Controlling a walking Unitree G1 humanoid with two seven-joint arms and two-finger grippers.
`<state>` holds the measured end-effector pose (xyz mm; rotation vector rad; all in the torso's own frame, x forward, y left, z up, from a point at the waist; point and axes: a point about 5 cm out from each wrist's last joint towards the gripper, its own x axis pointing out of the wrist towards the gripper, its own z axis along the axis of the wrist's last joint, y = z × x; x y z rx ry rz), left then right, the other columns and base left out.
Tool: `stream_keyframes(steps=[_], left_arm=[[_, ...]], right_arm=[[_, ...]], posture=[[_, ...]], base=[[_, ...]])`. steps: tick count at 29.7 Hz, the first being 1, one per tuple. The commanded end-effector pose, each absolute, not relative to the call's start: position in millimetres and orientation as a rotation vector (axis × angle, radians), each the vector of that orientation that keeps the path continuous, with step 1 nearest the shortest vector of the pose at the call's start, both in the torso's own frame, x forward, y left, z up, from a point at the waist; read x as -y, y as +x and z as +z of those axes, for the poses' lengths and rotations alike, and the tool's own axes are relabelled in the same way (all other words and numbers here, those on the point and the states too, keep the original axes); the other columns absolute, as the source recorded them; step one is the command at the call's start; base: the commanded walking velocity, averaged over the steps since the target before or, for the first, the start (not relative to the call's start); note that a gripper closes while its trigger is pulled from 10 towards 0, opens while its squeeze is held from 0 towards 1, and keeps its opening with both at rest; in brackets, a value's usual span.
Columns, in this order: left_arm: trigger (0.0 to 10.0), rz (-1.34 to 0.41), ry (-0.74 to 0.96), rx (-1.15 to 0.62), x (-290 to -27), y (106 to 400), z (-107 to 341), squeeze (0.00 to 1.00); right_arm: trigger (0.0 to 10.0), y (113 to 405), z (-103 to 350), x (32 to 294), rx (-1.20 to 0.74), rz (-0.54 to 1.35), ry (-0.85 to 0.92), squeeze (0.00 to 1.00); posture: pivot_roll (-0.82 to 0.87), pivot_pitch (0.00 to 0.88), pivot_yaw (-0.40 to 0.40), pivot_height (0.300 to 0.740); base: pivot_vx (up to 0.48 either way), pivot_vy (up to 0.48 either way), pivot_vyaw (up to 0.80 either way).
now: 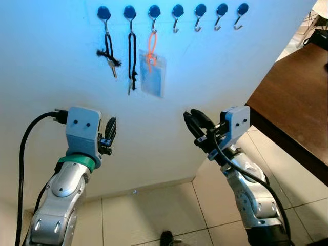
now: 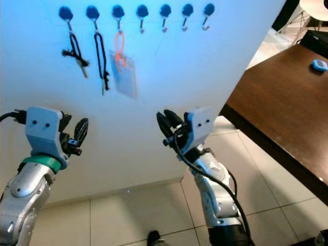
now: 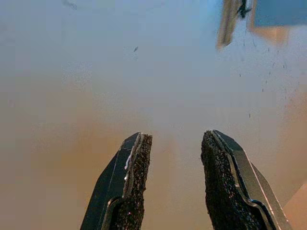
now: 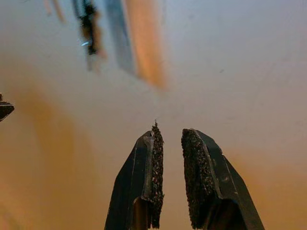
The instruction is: Hang keys on a hook
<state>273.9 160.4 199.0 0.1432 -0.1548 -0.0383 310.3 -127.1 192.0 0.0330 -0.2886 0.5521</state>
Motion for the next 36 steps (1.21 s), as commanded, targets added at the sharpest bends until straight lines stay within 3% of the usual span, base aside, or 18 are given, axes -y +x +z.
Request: stream_keyframes(steps=[1, 28, 36], left_arm=[[10.0, -0.025, 0.151, 0.141, -162.2, 273.3, 193.5, 0.00], [10.0, -0.026, 0.147, 0.169, -160.1, 276.1, 190.0, 0.00], [10.0, -0.046, 0.143, 0.151, -157.9, 276.9, 187.3, 0.00]], right_arm=[[10.0, 307.5, 187.1, 127.3, 0.267, 0.553, 0.035, 0.00], [10.0, 309.3, 185.5, 129.9, 0.242, 0.512, 0.028, 0.00], [10.0, 315.9, 200.7, 127.1, 0.287, 0.491, 0.024, 0.00]], posture=[[-0.03, 0.118, 0.032, 0.740], [-0.03, 0.119, 0.030, 0.740], [-0.03, 0.106, 0.036, 0.740]], base=[[-0.394, 0.000, 0.00], [-0.402, 0.000, 0.00], [-0.171, 0.000, -0.23]])
